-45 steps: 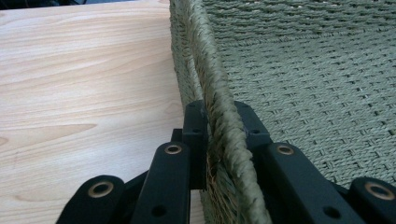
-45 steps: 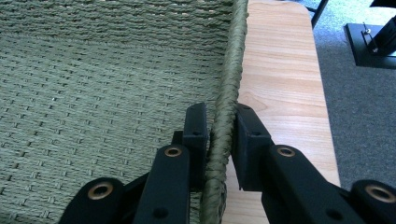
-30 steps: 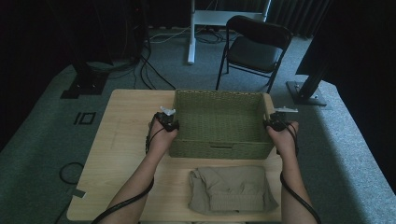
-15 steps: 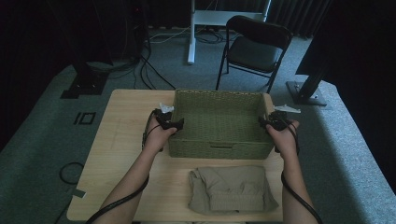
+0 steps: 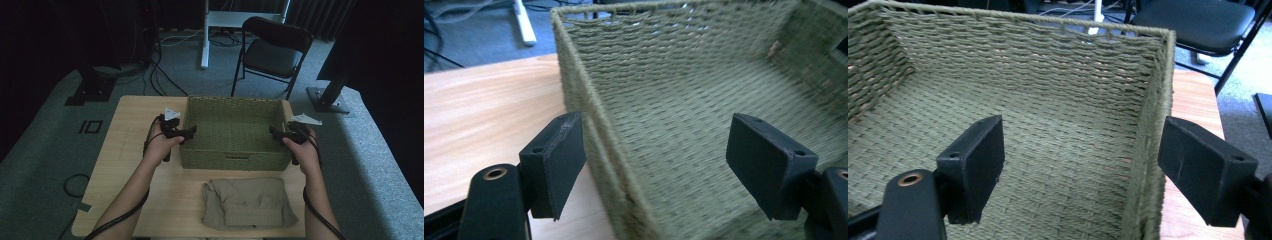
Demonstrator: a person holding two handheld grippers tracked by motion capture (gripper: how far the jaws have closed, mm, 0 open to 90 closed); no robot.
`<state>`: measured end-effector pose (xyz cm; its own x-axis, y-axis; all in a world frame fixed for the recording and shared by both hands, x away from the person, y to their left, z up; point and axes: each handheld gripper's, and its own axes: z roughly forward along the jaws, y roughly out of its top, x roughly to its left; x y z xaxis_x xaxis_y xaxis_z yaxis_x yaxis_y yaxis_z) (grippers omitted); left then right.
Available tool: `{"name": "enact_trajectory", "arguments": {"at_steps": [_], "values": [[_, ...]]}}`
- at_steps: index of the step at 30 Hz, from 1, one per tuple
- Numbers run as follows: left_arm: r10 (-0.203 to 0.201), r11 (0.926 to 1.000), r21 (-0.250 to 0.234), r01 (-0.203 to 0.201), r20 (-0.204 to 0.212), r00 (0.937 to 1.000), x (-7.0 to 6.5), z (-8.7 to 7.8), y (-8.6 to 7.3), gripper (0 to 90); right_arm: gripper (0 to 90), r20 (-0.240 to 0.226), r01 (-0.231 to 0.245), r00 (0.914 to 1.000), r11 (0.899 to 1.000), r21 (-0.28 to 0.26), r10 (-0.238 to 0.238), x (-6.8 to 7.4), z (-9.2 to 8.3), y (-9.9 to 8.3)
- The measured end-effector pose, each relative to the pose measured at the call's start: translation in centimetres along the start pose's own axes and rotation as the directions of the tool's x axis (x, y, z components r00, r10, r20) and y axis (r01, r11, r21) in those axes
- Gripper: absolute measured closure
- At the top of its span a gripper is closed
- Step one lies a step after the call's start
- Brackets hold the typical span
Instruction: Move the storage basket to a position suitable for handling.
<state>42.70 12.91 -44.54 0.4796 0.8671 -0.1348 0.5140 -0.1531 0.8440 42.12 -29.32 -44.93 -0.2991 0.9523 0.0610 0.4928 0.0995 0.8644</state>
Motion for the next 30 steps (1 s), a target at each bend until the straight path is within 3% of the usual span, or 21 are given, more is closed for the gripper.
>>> {"name": "enact_trajectory", "arguments": {"at_steps": [6, 15, 18, 21, 24, 30], "values": [[0.003, 1.0, -0.009, -0.003, 0.023, 0.9997, 0.1, -0.9, -0.5, 24.5, 18.5, -0.029, -0.001, 0.9996, 1.0, -0.019, 0.001, 0.8, -1.2, 0.0], [0.062, 0.998, 0.012, -0.062, 0.05, 0.9969, -0.8, -2.3, -1.4, 24.5, 18.2, -0.064, 0.037, 0.9971, 0.998, -0.043, -0.04, 1.8, -3.4, -1.1], [0.06, 0.9981, 0.013, -0.061, 0.057, 0.9965, -1.1, -2.6, -1.5, 24.5, 17.6, -0.072, 0.045, 0.9962, 0.997, -0.055, -0.049, 2.1, -4.0, -1.4], [0.081, 0.9967, -0.005, -0.081, 0.085, 0.9931, -2.0, -3.4, -1.9, 24.5, 16.7, -0.081, 0.055, 0.995, 0.997, -0.061, -0.059, 2.5, -4.7, -1.8], [0.08, 0.9968, -0.011, -0.079, 0.138, 0.9872, -2.6, -3.6, -2.2, 24.5, 16.7, -0.098, 0.053, 0.9934, 0.996, -0.069, -0.06, 2.8, -5.3, -2.2], [0.099, 0.9951, -0.022, -0.097, 0.161, 0.9819, -3.6, -4.4, -2.7, 24.5, 16.4, -0.116, 0.065, 0.9906, 0.996, -0.066, -0.072, 3.5, -6.1, -3.4]]}}
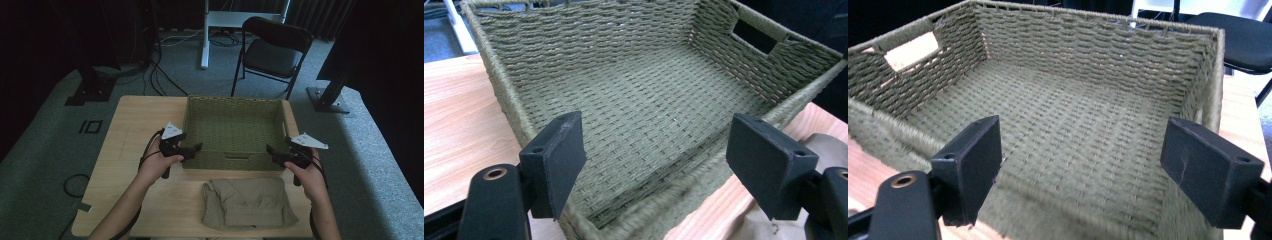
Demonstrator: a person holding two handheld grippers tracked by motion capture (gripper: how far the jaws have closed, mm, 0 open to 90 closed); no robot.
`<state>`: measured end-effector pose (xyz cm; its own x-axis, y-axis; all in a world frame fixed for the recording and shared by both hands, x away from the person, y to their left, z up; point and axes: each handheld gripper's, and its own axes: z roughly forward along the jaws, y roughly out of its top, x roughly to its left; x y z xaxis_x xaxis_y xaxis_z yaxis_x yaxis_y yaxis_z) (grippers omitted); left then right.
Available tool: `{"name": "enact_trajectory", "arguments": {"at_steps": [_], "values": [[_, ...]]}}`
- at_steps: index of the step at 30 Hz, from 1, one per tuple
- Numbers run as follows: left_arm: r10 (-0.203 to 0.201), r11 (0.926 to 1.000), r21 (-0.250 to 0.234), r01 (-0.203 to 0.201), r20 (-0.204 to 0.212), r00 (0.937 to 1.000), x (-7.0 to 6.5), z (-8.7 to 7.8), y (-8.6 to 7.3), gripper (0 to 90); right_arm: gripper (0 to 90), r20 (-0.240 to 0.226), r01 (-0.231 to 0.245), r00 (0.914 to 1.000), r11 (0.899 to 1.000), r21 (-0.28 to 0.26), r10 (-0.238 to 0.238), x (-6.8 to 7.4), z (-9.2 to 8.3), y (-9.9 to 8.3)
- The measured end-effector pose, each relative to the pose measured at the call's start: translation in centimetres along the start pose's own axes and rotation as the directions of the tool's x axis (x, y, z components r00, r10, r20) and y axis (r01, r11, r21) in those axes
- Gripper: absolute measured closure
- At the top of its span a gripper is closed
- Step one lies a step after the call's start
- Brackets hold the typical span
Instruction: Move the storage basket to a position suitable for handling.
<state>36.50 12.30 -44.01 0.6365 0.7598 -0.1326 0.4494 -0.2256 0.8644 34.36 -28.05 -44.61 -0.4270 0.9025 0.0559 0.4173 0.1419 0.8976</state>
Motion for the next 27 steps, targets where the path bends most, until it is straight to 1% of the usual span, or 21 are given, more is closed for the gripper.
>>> {"name": "enact_trajectory", "arguments": {"at_steps": [2, 4, 6, 9, 11, 12, 13, 14, 16, 17, 18, 20, 22, 23, 24, 27], "values": [[0.003, 1.0, 0.0, -0.003, 0.001, 1.0, -0.2, -0.1, -0.1, 24.5, 16.4, -0.002, -0.007, 1.0, 1.0, -0.001, 0.007, 0.1, -0.4, -0.4], [0.017, 0.9998, 0.007, -0.018, 0.012, 0.9998, -0.8, -0.4, -0.3, 24.5, 16.4, -0.001, -0.005, 1.0, 1.0, 0.0, 0.005, 0.2, -0.8, -0.7], [0.039, 0.9991, 0.013, -0.039, 0.005, 0.9992, -1.2, -0.6, -0.5, 24.5, 16.4, -0.003, -0.009, 1.0, 1.0, -0.008, 0.009, 0.3, -1.1, -1.0], [0.044, 0.999, 0.008, -0.044, 0.004, 0.999, -1.8, -0.8, -0.9, 24.5, 16.4, -0.004, -0.011, 0.9999, 1.0, -0.008, 0.011, 0.4, -1.7, -1.5], [0.047, 0.9989, 0.005, -0.047, 0.014, 0.9988, -2.3, -1.0, -1.3, 24.5, 16.4, -0.009, -0.013, 0.9999, 1.0, -0.005, 0.013, 0.5, -2.1, -2.0], [0.047, 0.9989, 0.005, -0.047, 0.014, 0.9988, -2.3, -1.0, -1.3, 24.5, 16.4, -0.009, -0.017, 0.9998, 1.0, -0.005, 0.017, 0.6, -2.2, -2.3], [0.052, 0.9986, 0.009, -0.052, 0.024, 0.9984, -2.8, -1.1, -1.7, 24.5, 16.4, -0.01, -0.019, 0.9998, 1.0, -0.002, 0.019, 0.6, -2.4, -2.5], [0.055, 0.9984, 0.015, -0.055, 0.031, 0.998, -3.1, -1.1, -2.0, 24.5, 16.4, -0.01, -0.021, 0.9997, 1.0, -0.001, 0.021, 0.6, -2.6, -2.8], [0.056, 0.9982, 0.017, -0.057, 0.037, 0.9977, -3.3, -1.1, -2.1, 24.5, 16.4, -0.01, -0.022, 0.9997, 1.0, 0.001, 0.022, 0.7, -2.8, -3.0], [0.064, 0.9972, 0.036, -0.066, 0.062, 0.996, -3.8, -1.0, -2.6, 24.5, 16.4, -0.017, -0.021, 0.9996, 1.0, 0.007, 0.021, 0.8, -3.2, -3.5], [0.059, 0.9973, 0.04, -0.062, 0.07, 0.9958, -3.9, -1.0, -2.8, 24.5, 16.4, -0.019, -0.022, 0.9996, 1.0, 0.012, 0.022, 0.9, -3.3, -3.7], [0.068, 0.9964, 0.047, -0.071, 0.073, 0.9951, -4.2, -0.9, -3.1, 24.5, 16.4, -0.022, -0.016, 0.9996, 1.0, 0.022, 0.017, 1.0, -3.6, -4.1], [0.07, 0.996, 0.051, -0.074, 0.072, 0.9949, -4.4, -0.8, -3.2, 24.5, 16.4, -0.032, -0.025, 0.9992, 0.999, 0.031, 0.026, 1.1, -3.8, -4.5], [0.069, 0.9957, 0.057, -0.073, 0.08, 0.9944, -4.7, -0.7, -3.5, 24.5, 16.4, -0.031, -0.028, 0.9991, 0.999, 0.035, 0.029, 1.1, -3.8, -4.7], [0.069, 0.9957, 0.057, -0.073, 0.08, 0.9944, -4.7, -0.7, -3.5, 24.5, 16.4, -0.025, -0.025, 0.9993, 0.999, 0.039, 0.026, 1.1, -3.9, -4.9], [0.068, 0.9946, 0.07, -0.076, 0.109, 0.9918, -5.6, -0.4, -4.2, 24.5, 16.4, -0.027, -0.042, 0.9987, 0.998, 0.038, 0.043, 1.2, -4.1, -5.5]]}}
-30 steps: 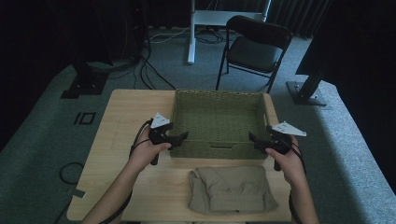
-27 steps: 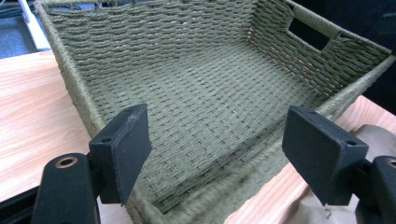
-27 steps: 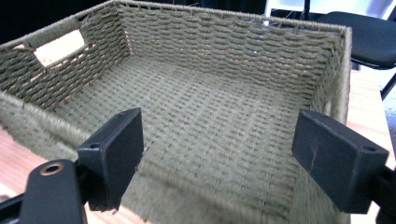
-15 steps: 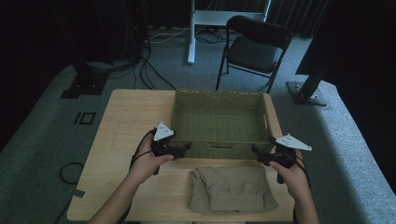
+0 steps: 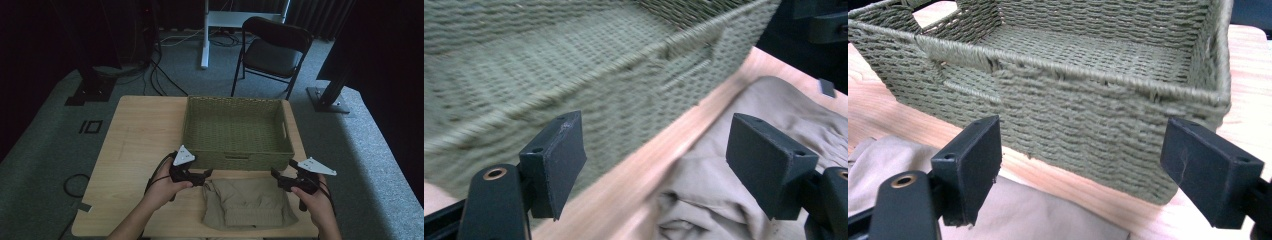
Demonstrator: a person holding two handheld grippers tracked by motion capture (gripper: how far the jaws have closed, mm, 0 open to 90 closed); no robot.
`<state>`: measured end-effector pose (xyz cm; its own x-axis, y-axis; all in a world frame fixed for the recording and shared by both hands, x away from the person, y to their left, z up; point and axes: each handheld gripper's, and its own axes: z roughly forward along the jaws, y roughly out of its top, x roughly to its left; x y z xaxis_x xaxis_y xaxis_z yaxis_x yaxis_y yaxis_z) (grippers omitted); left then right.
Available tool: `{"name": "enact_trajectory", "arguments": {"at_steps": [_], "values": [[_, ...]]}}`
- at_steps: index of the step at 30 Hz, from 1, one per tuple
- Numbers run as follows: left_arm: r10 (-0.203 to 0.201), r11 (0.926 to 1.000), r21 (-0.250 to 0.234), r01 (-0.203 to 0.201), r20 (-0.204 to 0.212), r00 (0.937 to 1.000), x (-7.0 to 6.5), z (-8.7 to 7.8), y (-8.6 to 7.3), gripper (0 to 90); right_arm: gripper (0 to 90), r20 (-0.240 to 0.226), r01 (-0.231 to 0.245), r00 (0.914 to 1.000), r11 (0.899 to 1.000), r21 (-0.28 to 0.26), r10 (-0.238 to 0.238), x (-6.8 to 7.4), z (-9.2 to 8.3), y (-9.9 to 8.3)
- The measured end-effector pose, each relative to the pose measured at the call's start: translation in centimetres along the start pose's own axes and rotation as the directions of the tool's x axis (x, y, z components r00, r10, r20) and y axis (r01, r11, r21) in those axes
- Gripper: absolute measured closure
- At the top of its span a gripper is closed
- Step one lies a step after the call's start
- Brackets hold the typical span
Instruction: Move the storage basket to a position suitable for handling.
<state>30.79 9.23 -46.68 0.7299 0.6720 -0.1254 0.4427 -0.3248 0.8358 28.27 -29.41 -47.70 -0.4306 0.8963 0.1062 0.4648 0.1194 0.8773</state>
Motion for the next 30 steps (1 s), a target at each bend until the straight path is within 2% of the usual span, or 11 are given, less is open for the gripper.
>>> {"name": "enact_trajectory", "arguments": {"at_steps": [8, 12, 16, 24, 30], "values": [[-0.005, 0.9993, 0.036, 0.004, 0.018, 0.9998, -1.1, 1.0, -1.2, 24.5, 16.4, -0.023, -0.014, 0.9996, 1.0, 0.02, 0.015, 0.5, -0.1, -1.8], [-0.024, 0.9977, 0.065, 0.021, 0.041, 0.9989, -1.9, 2.1, -2.2, 24.5, 16.4, -0.025, -0.028, 0.9993, 0.998, 0.053, 0.029, 0.7, 0.4, -3.1], [-0.018, 0.9954, 0.095, 0.013, 0.058, 0.9982, -2.6, 3.0, -3.0, 24.5, 16.4, -0.015, -0.027, 0.9995, 0.995, 0.091, 0.028, 0.8, 1.0, -4.2], [-0.037, 0.9925, 0.118, 0.033, 0.035, 0.9987, -2.8, 4.3, -4.1, 24.5, 16.4, 0.029, -0.029, 0.9993, 0.99, 0.137, 0.025, 0.2, 1.5, -5.6], [-0.043, 0.9898, 0.138, 0.037, 0.038, 0.9984, -3.1, 5.0, -4.6, 24.4, 16.4, 0.026, -0.036, 0.9991, 0.985, 0.17, 0.032, -0.1, 1.9, -6.5]]}}
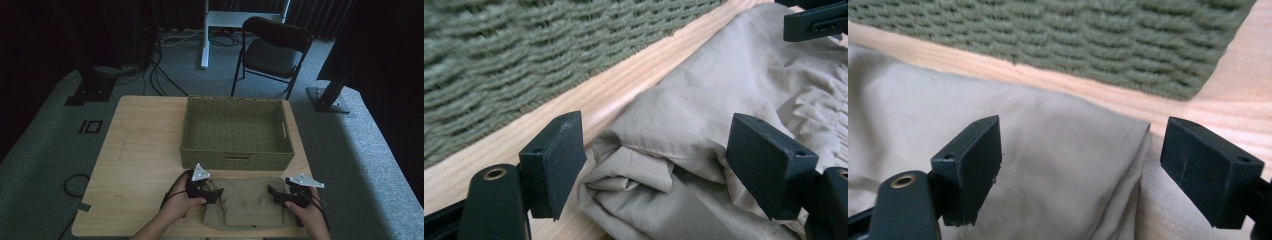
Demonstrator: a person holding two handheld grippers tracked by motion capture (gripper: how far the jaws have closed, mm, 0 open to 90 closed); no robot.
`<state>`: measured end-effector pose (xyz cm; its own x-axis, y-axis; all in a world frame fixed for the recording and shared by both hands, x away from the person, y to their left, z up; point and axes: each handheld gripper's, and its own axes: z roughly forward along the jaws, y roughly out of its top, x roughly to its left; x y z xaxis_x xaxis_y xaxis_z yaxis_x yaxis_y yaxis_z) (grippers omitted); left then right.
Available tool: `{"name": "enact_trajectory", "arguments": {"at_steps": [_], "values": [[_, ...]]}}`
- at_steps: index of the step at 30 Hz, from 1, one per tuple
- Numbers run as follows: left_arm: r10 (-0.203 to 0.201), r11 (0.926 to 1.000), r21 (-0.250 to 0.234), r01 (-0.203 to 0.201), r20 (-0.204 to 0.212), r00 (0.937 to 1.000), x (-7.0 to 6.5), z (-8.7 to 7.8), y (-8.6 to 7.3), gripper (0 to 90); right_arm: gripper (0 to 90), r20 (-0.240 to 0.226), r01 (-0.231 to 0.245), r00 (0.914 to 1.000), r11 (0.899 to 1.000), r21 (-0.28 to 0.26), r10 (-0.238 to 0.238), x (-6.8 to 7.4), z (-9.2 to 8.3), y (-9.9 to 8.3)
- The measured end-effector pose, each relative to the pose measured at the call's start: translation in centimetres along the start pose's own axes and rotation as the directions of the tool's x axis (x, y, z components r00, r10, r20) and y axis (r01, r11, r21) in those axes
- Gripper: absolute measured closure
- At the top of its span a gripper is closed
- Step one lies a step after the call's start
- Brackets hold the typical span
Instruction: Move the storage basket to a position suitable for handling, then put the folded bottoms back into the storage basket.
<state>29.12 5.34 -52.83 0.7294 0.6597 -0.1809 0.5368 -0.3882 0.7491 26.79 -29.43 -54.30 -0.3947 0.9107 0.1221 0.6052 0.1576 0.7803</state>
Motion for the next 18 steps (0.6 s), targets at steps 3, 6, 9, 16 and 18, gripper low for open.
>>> {"name": "enact_trajectory", "arguments": {"at_steps": [3, 6, 9, 16, 18], "values": [[0.002, 0.9999, 0.013, -0.002, -0.002, 1.0, -0.1, 0.4, -0.2, 23.5, 16.4, -0.002, 0.0, 1.0, 1.0, 0.013, 0.0, 0.0, 0.3, -0.2], [-0.002, 0.9997, 0.023, 0.002, -0.007, 1.0, -0.2, 1.0, -0.5, 21.5, 16.4, -0.003, 0.005, 1.0, 1.0, 0.018, -0.005, 0.0, 0.5, -0.2], [0.002, 0.9993, 0.039, -0.001, -0.013, 0.9999, -0.3, 1.6, -0.8, 19.6, 16.4, -0.007, 0.003, 1.0, 0.999, 0.039, -0.003, 0.0, 0.7, -0.4], [0.009, 0.999, 0.043, -0.008, -0.016, 0.9998, -0.5, 2.3, -1.0, 19.5, 18.5, 0.0, 0.017, 0.9998, 0.998, 0.063, -0.018, 0.1, 1.1, -0.7], [0.024, 0.9994, 0.028, -0.023, -0.022, 0.9995, -0.7, 2.6, -1.1, 19.4, 18.5, 0.004, 0.025, 0.9997, 0.998, 0.064, -0.025, 0.2, 1.1, -0.7]]}}
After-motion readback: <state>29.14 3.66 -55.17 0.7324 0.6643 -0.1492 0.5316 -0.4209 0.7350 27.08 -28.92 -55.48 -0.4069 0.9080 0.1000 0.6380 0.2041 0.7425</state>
